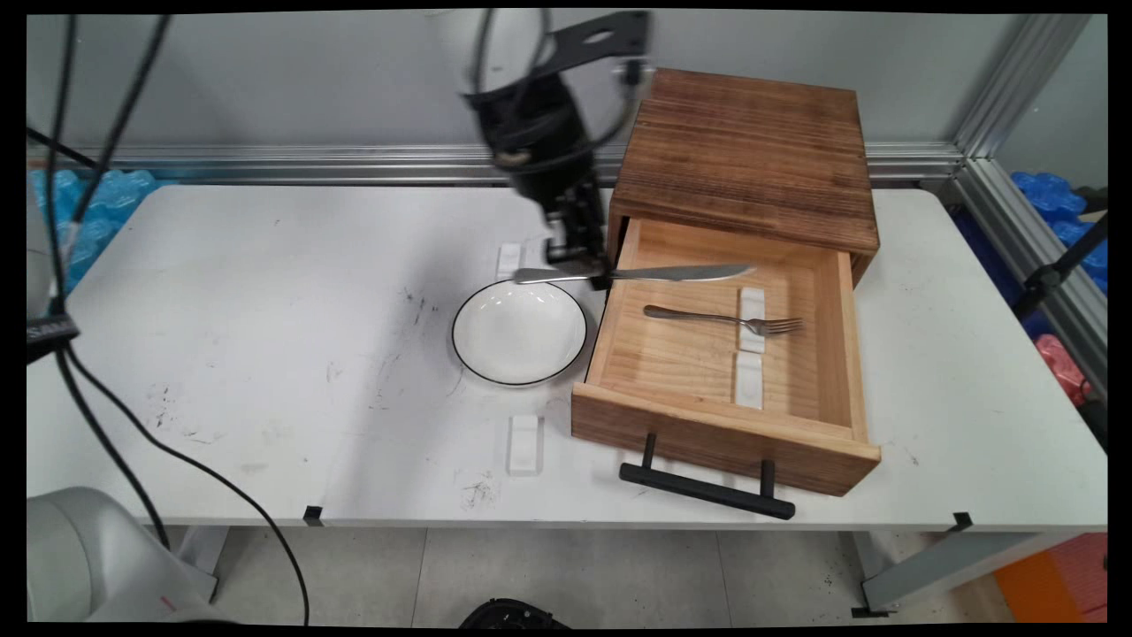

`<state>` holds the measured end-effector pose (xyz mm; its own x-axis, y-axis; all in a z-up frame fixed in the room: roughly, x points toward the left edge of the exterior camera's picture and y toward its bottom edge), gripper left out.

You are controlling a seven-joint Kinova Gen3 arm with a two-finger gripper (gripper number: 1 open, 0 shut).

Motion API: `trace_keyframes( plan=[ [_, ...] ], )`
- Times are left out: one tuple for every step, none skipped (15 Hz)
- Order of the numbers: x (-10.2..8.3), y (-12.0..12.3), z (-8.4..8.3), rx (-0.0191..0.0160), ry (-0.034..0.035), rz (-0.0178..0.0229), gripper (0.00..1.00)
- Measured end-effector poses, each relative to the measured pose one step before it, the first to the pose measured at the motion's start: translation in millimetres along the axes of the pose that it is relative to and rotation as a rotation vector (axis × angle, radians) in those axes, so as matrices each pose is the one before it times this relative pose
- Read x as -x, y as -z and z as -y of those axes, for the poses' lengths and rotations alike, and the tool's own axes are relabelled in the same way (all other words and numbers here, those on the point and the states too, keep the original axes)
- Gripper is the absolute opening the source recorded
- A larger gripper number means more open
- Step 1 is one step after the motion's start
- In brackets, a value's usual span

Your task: Place the picked object into the drawer

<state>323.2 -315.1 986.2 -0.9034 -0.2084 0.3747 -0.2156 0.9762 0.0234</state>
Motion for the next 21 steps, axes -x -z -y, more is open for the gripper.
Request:
trace_keyframes(
  plan=[
    [-11.18, -5.95, 3.30, 0.00274, -0.01099, -0.00845, 0.00],
    [-10.33, -6.39, 2.59, 0.00327, -0.01223, -0.00605, 0.00],
    [-12.24, -9.88, 3.44, 0.00399, -0.01771, -0.00536, 0.00],
    [-7.78, -8.82, 2.49, 0.00250, -0.01443, -0.00135, 0.00],
    [-7.57, -10.77, 2.52, 0.00278, -0.01649, 0.00050, 0.00],
    [-7.17, -11.50, 2.23, 0.00331, -0.01694, 0.00199, 0.00],
    [-5.73, -10.86, 2.50, 0.00242, -0.01399, 0.00234, 0.00],
    [-4.69, -11.45, 2.52, 0.00272, -0.01279, 0.00408, 0.00],
    [-2.69, -10.00, 2.18, 0.00183, -0.00857, 0.00498, 0.00],
    [-1.90, -12.11, 2.52, 0.00306, -0.00664, 0.00802, 0.00],
    [-0.87, -9.94, 1.66, 0.00277, -0.00434, 0.00764, 0.00],
    [-0.30, -11.23, 1.71, 0.00366, -0.00299, 0.00976, 0.00],
    [0.12, -10.46, 1.69, 0.00281, -0.00222, 0.00887, 0.00],
    [0.25, -10.08, 1.58, 0.00309, -0.00183, 0.00906, 0.00],
    [0.26, -7.74, 1.23, 0.00252, -0.00031, 0.00739, 0.00],
    [1.07, -8.60, 1.33, 0.00301, 0.00145, 0.00943, 0.00],
    [1.06, -7.94, 1.24, 0.00263, 0.00143, 0.00938, 0.00],
    [1.05, -6.28, 1.04, 0.00185, 0.00238, 0.00775, 0.00],
    [0.66, -4.03, 0.77, 0.00116, 0.00184, 0.00501, 0.00],
    [1.00, -6.44, 1.30, 0.00158, 0.00268, 0.00812, 0.00],
    [0.90, -5.08, 1.18, 0.00077, 0.00288, 0.00683, 0.00]
  ],
)
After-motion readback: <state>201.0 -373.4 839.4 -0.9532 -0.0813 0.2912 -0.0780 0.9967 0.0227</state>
